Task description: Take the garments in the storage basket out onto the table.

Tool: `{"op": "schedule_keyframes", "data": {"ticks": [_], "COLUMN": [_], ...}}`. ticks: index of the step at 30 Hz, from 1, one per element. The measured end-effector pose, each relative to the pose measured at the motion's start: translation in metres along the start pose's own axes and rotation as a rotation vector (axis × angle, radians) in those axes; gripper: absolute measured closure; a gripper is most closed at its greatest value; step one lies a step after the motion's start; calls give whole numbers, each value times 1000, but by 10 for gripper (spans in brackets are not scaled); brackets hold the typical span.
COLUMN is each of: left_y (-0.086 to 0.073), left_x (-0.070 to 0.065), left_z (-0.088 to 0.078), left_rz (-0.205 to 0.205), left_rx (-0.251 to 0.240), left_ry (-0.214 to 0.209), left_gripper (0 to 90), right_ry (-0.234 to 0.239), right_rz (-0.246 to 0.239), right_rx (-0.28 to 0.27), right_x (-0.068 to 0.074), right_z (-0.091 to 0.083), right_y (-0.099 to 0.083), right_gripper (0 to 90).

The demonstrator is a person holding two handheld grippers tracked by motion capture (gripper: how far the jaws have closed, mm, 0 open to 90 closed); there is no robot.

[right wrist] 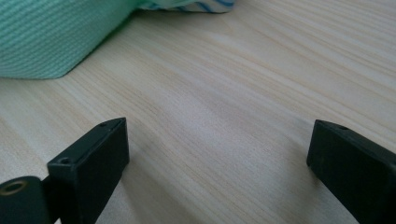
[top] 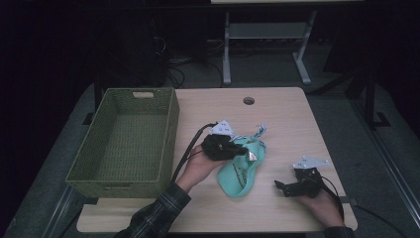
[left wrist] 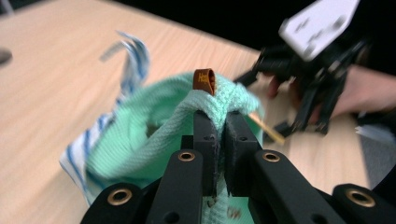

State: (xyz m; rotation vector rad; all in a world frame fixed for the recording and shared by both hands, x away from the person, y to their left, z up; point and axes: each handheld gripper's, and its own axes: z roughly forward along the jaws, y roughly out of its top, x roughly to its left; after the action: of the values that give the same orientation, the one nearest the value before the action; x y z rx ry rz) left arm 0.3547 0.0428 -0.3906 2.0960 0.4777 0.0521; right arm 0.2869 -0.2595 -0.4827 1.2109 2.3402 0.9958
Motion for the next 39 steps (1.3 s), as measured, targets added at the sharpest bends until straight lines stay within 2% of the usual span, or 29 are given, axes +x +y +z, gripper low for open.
{"op": "schedule_keyframes", "data": {"ticks": [3,8,12,15,16,17,19,22,23,24,25,26,29,33,39], "left_y": [-12,-25,-32,-37,-38,-40,-43,-45,-45,-44,-42,-41,-38,-40,-50], "left_x": [2,3,1,0,1,0,-1,-2,-3,-4,-4,-5,-7,-9,-14], "left_z": [9,20,28,34,36,39,43,48,48,46,44,42,33,18,-2], "left_rz": [-8,-21,-1,-8,2,-11,-1,18,12,20,34,33,37,43,43], "left_rx": [57,121,179,196,214,212,233,263,253,250,253,245,231,218,218], "left_ry": [13,19,24,23,20,20,23,36,41,48,60,69,79,98,132], "left_gripper": [843,838,822,819,815,815,805,752,732,698,607,607,506,463,457], "right_ry": [0,0,0,0,0,0,-1,-1,-1,-1,0,0,0,-4,-6], "right_rz": [0,0,0,1,1,1,-2,0,0,0,1,1,2,3,6], "right_rx": [0,0,0,0,0,0,1,-1,0,-1,-1,-2,-1,-1,-2], "right_x": [0,0,0,0,0,0,0,0,0,0,0,0,0,0,1], "right_z": [0,0,0,0,0,0,0,0,0,0,0,0,0,0,0], "right_y": [0,0,0,0,0,0,0,0,0,0,0,0,0,0,0], "right_gripper": [54,54,54,54,54,53,54,55,55,57,57,56,56,57,57]}}
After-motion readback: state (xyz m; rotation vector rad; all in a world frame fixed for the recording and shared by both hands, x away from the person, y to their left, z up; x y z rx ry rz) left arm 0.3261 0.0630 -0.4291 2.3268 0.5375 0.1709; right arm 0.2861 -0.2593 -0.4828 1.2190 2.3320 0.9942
